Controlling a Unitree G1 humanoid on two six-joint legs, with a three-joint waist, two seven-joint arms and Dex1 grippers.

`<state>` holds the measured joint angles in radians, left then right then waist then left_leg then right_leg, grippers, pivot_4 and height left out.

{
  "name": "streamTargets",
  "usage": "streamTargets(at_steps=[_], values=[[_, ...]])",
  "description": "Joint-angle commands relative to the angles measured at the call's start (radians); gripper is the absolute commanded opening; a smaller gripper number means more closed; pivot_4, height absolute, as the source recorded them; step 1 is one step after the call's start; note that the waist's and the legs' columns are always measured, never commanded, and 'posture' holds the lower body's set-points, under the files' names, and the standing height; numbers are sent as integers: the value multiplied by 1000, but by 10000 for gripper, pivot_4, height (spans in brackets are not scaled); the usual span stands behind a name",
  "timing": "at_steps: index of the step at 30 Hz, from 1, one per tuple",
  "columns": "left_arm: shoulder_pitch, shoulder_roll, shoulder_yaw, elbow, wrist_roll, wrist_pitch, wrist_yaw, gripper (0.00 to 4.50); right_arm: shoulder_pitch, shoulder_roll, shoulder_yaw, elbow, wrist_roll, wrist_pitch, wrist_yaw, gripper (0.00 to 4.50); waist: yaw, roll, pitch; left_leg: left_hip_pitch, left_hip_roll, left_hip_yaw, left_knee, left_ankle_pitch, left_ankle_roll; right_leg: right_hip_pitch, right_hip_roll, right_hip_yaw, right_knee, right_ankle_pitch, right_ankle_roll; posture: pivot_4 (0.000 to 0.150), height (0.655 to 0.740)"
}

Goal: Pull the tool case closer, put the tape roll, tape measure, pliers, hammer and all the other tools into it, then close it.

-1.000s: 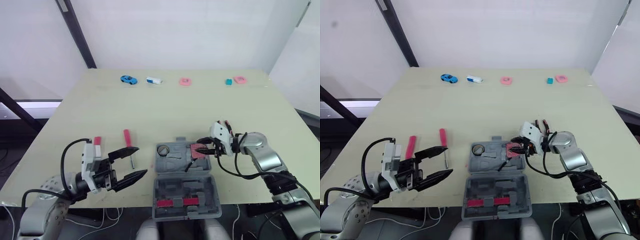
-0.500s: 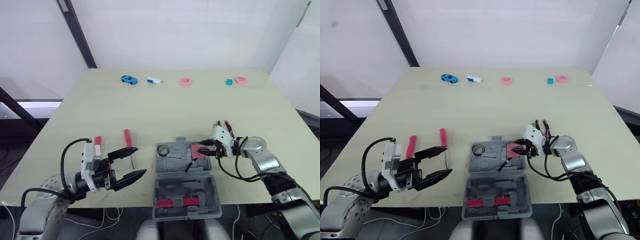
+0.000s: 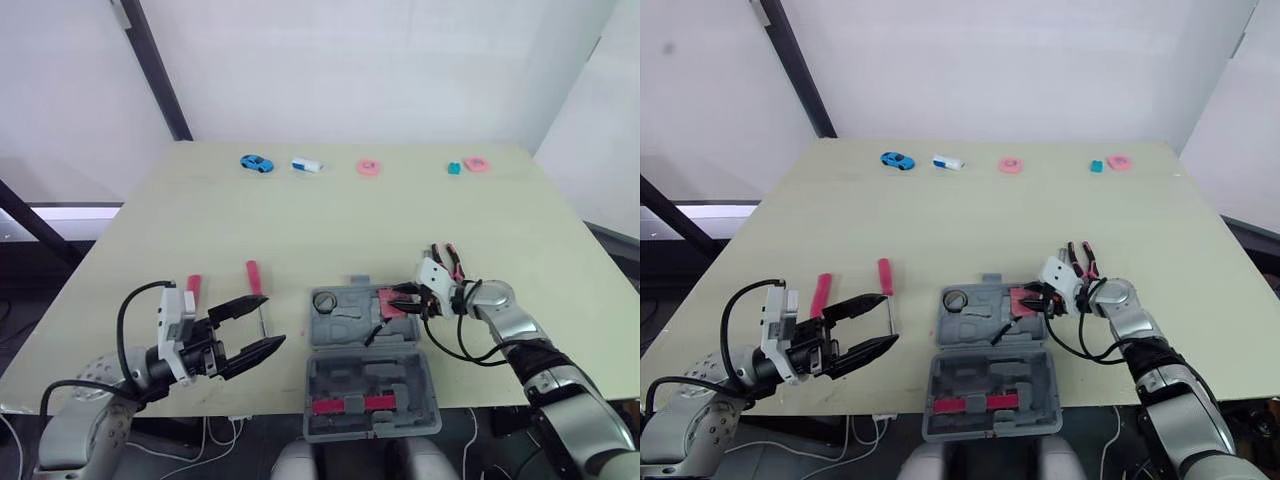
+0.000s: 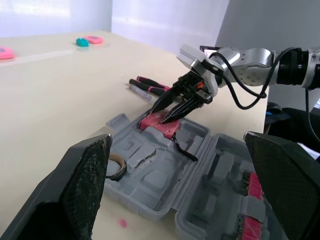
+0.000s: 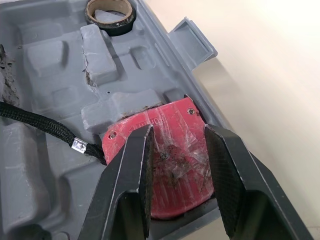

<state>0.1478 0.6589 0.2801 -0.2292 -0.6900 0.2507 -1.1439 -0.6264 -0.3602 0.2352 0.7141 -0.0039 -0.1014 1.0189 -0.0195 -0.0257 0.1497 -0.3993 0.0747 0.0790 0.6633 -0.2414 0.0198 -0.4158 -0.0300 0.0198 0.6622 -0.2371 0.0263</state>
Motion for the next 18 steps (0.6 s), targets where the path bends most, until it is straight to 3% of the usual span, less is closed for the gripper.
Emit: streamTargets(at_steps=[1,6,9,13,15,16,18], values=[[25,-21,39,-18,-20,11,47,45000,49,-5,-33,-28,36,39,9,16864,0,0,0,2,0,1,-1,0,0,1,-1,0,0,0,0,1500,7400],[78,-84,82,-9,-4,-5,146,45000,152,-1,-187,-316,211,92,-43,16864,6,2,2,0,-1,1,-5,0,0,-1,-2,0,-1,0,0,1500,7400],[121,-123,112,4,3,-10,202,45000,250,-60,-222,-483,283,206,-9,16864,6,2,3,-1,-1,3,-6,0,0,-3,-3,2,-2,0,0,1500,7400],[200,-159,168,17,-24,5,241,45000,392,-132,-315,-617,334,259,-53,27635,7,1,2,-1,-1,4,-9,0,0,-3,-3,2,-4,0,0,1500,7400],[247,-165,194,34,-17,-8,241,45000,476,-179,-362,-669,329,260,-79,36677,7,2,2,-1,-1,4,-10,0,0,-4,-3,2,-5,0,0,1500,7400],[279,-167,216,54,-9,-20,238,45000,544,-210,-411,-704,332,266,-89,43551,8,2,2,-1,-1,4,-10,0,0,-4,-3,2,-5,0,0,1500,7400],[332,-165,251,95,13,-50,222,45000,682,-262,-506,-781,352,290,-107,44959,7,1,3,0,-1,5,-10,0,0,-5,-4,3,-5,-3,3,1500,7400]])
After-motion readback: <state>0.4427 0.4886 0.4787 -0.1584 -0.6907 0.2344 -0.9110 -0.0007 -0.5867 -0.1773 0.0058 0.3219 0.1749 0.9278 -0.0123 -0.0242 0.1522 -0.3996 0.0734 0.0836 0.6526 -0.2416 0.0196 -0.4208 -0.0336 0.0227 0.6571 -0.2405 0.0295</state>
